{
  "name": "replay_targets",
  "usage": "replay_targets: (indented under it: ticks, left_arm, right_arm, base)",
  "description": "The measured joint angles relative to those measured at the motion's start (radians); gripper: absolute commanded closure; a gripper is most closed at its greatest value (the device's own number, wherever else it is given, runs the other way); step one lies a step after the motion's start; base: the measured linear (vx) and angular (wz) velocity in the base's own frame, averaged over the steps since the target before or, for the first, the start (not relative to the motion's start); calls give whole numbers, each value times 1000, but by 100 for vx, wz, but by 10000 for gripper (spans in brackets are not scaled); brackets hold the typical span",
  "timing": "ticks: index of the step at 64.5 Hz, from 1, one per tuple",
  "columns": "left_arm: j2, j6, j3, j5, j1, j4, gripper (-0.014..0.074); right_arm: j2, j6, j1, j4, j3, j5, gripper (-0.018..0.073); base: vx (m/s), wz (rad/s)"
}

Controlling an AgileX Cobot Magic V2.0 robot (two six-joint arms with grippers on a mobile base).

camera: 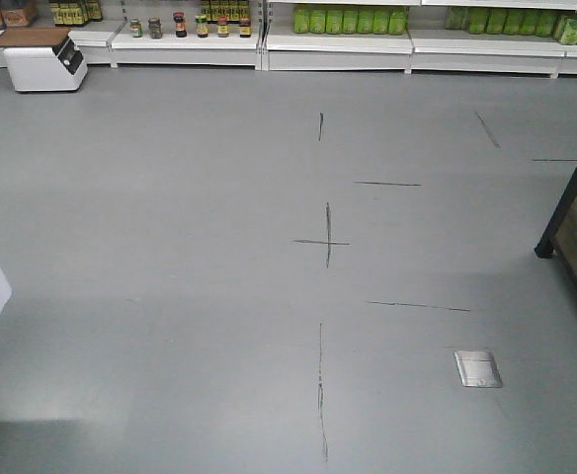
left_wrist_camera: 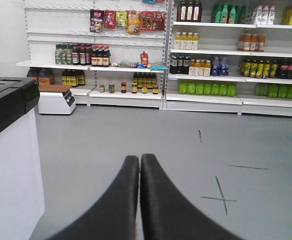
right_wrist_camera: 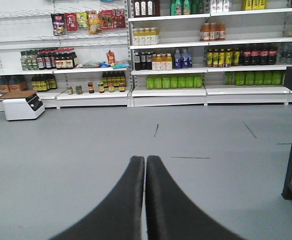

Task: Pick three apples into basket with both arms
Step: 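Drive the base forward toward the black fruit tables, then turn the base to face the light-blue basket on the table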

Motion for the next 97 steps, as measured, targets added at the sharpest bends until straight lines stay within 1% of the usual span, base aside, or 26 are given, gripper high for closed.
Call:
replay_targets:
  ticks: [50,97]
  left_arm:
    - [0,0,0,0,0,0,603]
    - [0,0,0,0,0,0,603]
  right_arm:
    - [0,0,0,0,0,0,564]
    - [0,0,0,0,0,0,564]
  base:
    - [16,-18]
    - [15,-37]
